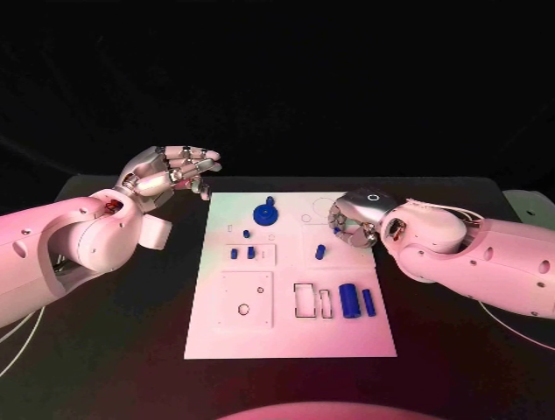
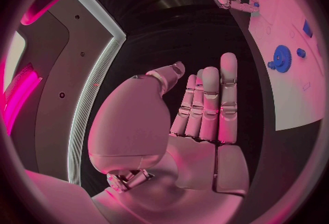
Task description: Assemble the parts on the task board
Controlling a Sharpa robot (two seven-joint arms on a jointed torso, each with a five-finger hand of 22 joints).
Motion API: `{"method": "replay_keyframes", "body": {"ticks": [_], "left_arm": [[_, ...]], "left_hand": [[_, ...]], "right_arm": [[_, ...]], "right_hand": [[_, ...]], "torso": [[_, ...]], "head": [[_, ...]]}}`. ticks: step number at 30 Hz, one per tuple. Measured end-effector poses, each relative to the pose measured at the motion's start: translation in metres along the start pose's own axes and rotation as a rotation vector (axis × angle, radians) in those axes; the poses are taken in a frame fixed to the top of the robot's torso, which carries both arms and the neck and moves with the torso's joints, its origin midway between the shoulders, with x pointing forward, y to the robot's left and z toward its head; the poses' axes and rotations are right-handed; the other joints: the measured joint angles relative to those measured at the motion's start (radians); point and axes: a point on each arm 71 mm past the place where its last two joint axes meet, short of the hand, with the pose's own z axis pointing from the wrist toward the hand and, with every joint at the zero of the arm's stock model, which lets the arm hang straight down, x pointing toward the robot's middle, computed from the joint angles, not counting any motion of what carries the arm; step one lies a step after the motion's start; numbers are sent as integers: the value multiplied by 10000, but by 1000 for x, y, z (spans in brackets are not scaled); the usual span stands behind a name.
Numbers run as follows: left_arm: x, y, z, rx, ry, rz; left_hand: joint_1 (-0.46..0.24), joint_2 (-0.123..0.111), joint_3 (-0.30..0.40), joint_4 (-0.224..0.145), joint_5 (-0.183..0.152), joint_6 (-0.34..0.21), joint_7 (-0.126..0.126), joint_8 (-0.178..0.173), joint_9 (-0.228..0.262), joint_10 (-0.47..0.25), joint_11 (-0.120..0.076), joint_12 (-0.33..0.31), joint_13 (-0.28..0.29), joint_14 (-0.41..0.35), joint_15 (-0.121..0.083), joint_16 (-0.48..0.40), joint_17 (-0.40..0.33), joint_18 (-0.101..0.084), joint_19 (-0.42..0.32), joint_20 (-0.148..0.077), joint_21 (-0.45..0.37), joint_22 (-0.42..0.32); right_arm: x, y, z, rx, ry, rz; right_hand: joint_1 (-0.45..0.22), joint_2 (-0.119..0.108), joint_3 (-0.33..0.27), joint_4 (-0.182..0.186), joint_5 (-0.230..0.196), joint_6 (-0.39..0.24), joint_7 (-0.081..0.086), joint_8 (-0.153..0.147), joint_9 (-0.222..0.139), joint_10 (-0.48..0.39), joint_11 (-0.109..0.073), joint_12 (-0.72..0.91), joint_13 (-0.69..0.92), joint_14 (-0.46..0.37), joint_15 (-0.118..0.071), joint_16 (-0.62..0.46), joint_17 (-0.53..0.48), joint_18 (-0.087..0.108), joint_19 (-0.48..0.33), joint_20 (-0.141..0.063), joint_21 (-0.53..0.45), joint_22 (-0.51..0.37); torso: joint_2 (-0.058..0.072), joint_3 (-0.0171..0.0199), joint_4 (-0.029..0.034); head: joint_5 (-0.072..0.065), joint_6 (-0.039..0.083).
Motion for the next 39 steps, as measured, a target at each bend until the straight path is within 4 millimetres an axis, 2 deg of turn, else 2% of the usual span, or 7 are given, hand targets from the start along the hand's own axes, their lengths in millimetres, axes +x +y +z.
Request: {"method": "replay_keyframes", "body": {"ticks": [13,15,22,39], "left_arm": [[0,0,0,-73,8,-3],[0,1,0,-84,7,-3],[0,1,0,-109,-4,3],[0,1,0,-155,-10,8]], "left_hand": [[0,0,-27,-27,0,-36,36,0,-8,-39,38,0,-1,-35,35,39,-10,-1,0,0,-37,-19],[0,0,-27,-27,0,-36,36,0,-8,-39,38,0,-1,-35,35,39,-10,-1,0,0,-37,-19],[41,41,-27,-27,0,-37,36,0,-8,-39,38,0,-1,-35,34,38,-9,-2,38,38,-37,-28],[41,41,-27,-27,0,-36,35,0,-16,-75,74,0,-2,-35,35,38,-9,-2,37,38,-37,-27]], "right_arm": [[0,2,2,2,-20,-125],[1,3,2,-6,-27,-139],[1,3,0,-5,-93,-157],[-3,5,-5,-56,-494,-67]], "right_hand": [[63,66,152,-151,8,61,-30,40,91,108,-70,38,10,-33,-41,98,80,1,-23,-23,108,-2],[75,139,182,-182,61,99,-28,82,99,108,-70,37,10,1,-75,98,80,-109,-38,-38,108,-2],[52,269,221,-223,60,99,-30,111,147,186,-64,34,25,1,-75,144,111,-108,-38,-38,192,-2],[-48,389,247,-250,-37,132,-57,152,229,224,-98,17,54,1,-75,177,109,-104,-37,-38,282,4]], "torso": [[-2,-7,3],[-4,-7,4],[-9,-2,6],[-8,-6,-3]], "head": [[-28,-27],[-29,-33],[-31,-36],[-67,1]]}}
